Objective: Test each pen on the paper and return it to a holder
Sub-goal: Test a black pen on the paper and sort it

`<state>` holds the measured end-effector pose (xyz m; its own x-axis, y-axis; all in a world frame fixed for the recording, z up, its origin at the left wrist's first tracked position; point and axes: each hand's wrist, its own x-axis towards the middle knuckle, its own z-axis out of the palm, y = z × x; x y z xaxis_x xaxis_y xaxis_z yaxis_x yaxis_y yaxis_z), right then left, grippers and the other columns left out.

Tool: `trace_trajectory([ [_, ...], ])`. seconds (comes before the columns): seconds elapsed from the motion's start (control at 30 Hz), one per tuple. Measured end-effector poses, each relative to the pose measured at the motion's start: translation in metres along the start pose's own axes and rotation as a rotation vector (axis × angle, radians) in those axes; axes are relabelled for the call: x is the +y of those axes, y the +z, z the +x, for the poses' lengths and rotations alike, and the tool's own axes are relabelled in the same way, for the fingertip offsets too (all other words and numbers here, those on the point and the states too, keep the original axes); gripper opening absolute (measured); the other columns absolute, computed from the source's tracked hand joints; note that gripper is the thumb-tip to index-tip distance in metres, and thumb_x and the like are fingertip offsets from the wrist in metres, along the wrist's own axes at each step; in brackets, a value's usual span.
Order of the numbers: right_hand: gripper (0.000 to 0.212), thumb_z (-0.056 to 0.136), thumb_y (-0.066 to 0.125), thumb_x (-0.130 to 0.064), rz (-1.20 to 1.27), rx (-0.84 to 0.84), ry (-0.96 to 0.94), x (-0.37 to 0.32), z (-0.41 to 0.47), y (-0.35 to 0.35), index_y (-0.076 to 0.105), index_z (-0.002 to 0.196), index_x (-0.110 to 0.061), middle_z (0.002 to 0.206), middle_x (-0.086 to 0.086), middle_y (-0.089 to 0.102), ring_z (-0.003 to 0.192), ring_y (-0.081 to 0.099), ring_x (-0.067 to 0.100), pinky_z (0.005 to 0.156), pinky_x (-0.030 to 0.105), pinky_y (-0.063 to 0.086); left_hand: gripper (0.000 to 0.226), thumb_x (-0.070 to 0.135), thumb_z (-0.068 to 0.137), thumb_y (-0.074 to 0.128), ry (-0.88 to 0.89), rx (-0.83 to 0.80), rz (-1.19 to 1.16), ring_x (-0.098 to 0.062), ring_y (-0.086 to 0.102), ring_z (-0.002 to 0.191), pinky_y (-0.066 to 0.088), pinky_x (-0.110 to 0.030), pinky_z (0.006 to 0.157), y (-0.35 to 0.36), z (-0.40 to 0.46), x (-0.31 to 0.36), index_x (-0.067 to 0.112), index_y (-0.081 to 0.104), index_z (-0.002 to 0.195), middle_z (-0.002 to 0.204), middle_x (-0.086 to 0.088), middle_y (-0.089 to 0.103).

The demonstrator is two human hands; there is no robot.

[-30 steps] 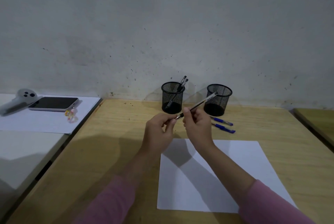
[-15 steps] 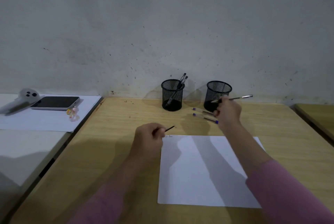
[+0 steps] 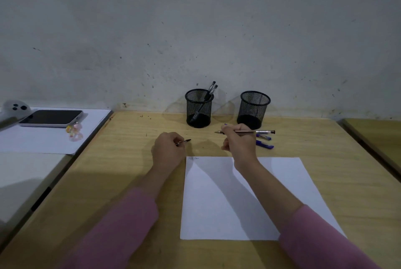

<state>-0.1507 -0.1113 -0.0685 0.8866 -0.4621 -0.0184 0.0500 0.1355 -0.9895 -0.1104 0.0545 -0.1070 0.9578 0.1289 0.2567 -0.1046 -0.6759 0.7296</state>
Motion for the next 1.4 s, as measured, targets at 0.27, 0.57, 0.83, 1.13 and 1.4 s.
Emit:
trace_trajectory([
  [0.27, 0.021, 0.084, 0.061, 0.002, -0.133, -0.166, 0.002, 0.020, -0.010, 0.015, 0.052, 0.070, -0.010, 0.066, 0.013, 0.063, 0.050, 0.063, 0.012, 0.048, 0.024, 0.053, 0.023, 0.021, 0.072, 0.076, -0.078, -0.012, -0.242, -0.007, 0.055, 0.078, 0.040, -0.013, 0.061, -0.007, -0.003, -0.007, 0.021, 0.063, 0.091, 0.096, 0.001, 0.061],
  [0.57, 0.025, 0.079, 0.072, -0.002, -0.264, -0.181, -0.077, 0.037, -0.014, 0.015, 0.049, 0.067, -0.004, 0.053, 0.017, 0.057, 0.038, 0.058, 0.013, 0.041, 0.025, 0.052, 0.036, 0.058, 0.053, 0.077, 0.110, -0.289, 0.010, -0.007, 0.056, 0.095, 0.043, -0.045, 0.095, -0.028, -0.031, -0.014, 0.039, 0.071, 0.082, 0.095, 0.014, 0.059],
  [0.83, 0.032, 0.077, 0.072, -0.003, -0.315, -0.217, -0.067, 0.035, -0.008, 0.021, 0.047, 0.059, -0.011, 0.053, 0.013, 0.057, 0.048, 0.065, 0.019, 0.044, 0.028, 0.053, 0.040, 0.056, 0.059, 0.076, 0.206, -0.276, 0.084, -0.012, 0.052, 0.099, 0.039, -0.047, 0.094, -0.029, -0.028, -0.017, 0.038, 0.069, 0.095, 0.095, 0.011, 0.055],
  [1.13, 0.036, 0.078, 0.064, 0.002, -0.327, -0.129, -0.170, 0.039, -0.008, 0.016, 0.039, 0.057, -0.012, 0.050, 0.014, 0.048, 0.041, 0.056, 0.018, 0.038, 0.024, 0.046, 0.039, 0.057, 0.061, 0.074, 0.219, -0.305, 0.094, -0.010, 0.047, 0.100, 0.033, -0.045, 0.098, -0.029, -0.025, -0.019, 0.038, 0.070, 0.096, 0.097, 0.011, 0.051],
  [1.4, 0.031, 0.076, 0.061, 0.006, -0.316, -0.149, -0.152, 0.043, -0.006, 0.017, 0.041, 0.058, -0.008, 0.049, 0.014, 0.049, 0.040, 0.055, 0.019, 0.038, 0.025, 0.047, 0.040, 0.060, 0.056, 0.075, 0.212, -0.293, 0.019, -0.008, 0.049, 0.097, 0.033, -0.049, 0.100, -0.027, -0.025, -0.023, 0.040, 0.071, 0.091, 0.093, 0.014, 0.050],
])
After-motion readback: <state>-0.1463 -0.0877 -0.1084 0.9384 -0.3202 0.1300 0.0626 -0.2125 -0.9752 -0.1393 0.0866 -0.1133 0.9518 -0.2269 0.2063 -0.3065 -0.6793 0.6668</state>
